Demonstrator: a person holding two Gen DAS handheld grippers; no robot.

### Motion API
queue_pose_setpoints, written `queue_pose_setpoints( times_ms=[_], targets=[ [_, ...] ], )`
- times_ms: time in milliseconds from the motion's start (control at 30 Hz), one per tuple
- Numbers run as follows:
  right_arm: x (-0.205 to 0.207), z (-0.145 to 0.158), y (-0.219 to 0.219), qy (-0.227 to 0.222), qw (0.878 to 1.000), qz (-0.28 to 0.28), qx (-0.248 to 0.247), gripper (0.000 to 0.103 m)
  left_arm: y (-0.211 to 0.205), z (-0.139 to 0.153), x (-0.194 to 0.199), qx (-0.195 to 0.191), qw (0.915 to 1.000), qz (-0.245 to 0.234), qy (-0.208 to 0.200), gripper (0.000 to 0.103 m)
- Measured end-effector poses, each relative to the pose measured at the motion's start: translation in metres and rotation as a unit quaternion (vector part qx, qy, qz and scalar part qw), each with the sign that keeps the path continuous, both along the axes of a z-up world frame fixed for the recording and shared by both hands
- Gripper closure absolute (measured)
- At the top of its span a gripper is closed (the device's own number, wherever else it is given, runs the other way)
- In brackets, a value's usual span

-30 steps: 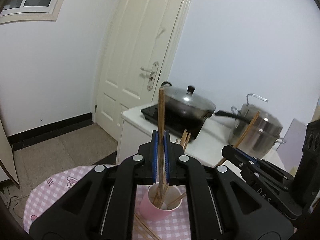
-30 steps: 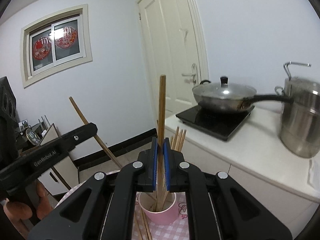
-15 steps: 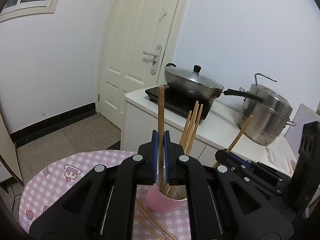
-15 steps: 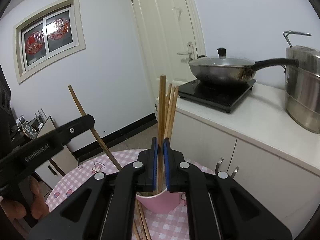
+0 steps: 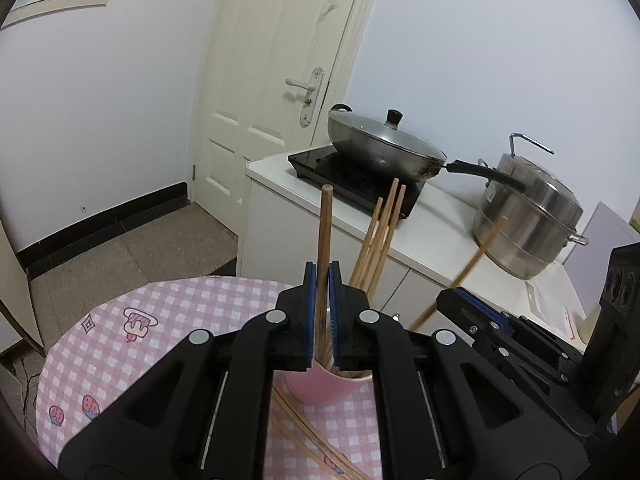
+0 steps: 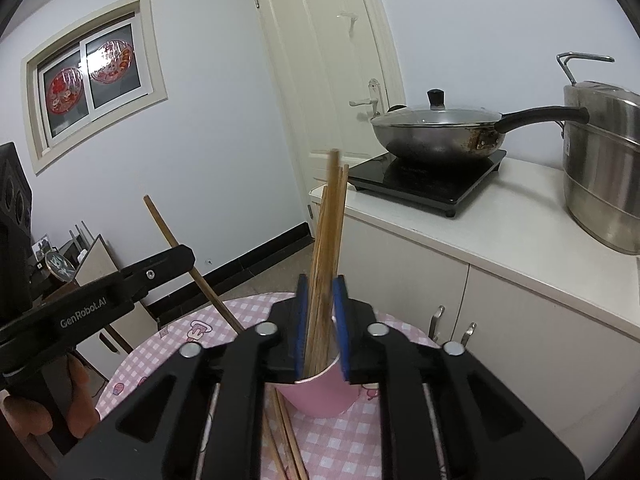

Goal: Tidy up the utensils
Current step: 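Lift both chopsticks upright and lower them into the pink cup, then open both tools to release the chopsticks into the pink cup, then move both tools back over the remaining chopsticks on the table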

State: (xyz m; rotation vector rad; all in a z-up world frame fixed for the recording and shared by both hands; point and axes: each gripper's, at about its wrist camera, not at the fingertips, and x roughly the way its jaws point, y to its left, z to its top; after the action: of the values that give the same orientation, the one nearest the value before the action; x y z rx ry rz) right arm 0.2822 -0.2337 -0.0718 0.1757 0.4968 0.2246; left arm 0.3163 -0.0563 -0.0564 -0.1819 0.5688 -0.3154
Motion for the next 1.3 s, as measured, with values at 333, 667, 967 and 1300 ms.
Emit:
queue_pose_setpoints(
  times_ms=[333, 667, 967, 1300],
  targets=[
    [-0.023, 0.010, 0.006, -0.003, 1.000, 0.005, 0.002, 0.079, 0.004, 0.007, -0.026, 0.008, 1.0000, 0.000, -0.003, 0.054],
    [-0.051, 0.008, 0.016, 0.004, 1.000, 0.018, 0.002, 0.079, 0.028, 0.005, -0.056, 0.016, 0.9997, 0.015, 0.014, 0.054],
    [-0.064, -0.012, 0.033, 0.027, 0.999, 0.039, -0.004, 0.079, 0.055, -0.025, -0.066, 0.025, 0.9973, 0.036, 0.059, 0.054],
    [-0.054, -0.044, 0.052, 0.063, 0.996, 0.060, -0.003, 0.079, 0.070, -0.078, -0.052, 0.040, 0.9896, 0.050, 0.129, 0.054]
  ],
)
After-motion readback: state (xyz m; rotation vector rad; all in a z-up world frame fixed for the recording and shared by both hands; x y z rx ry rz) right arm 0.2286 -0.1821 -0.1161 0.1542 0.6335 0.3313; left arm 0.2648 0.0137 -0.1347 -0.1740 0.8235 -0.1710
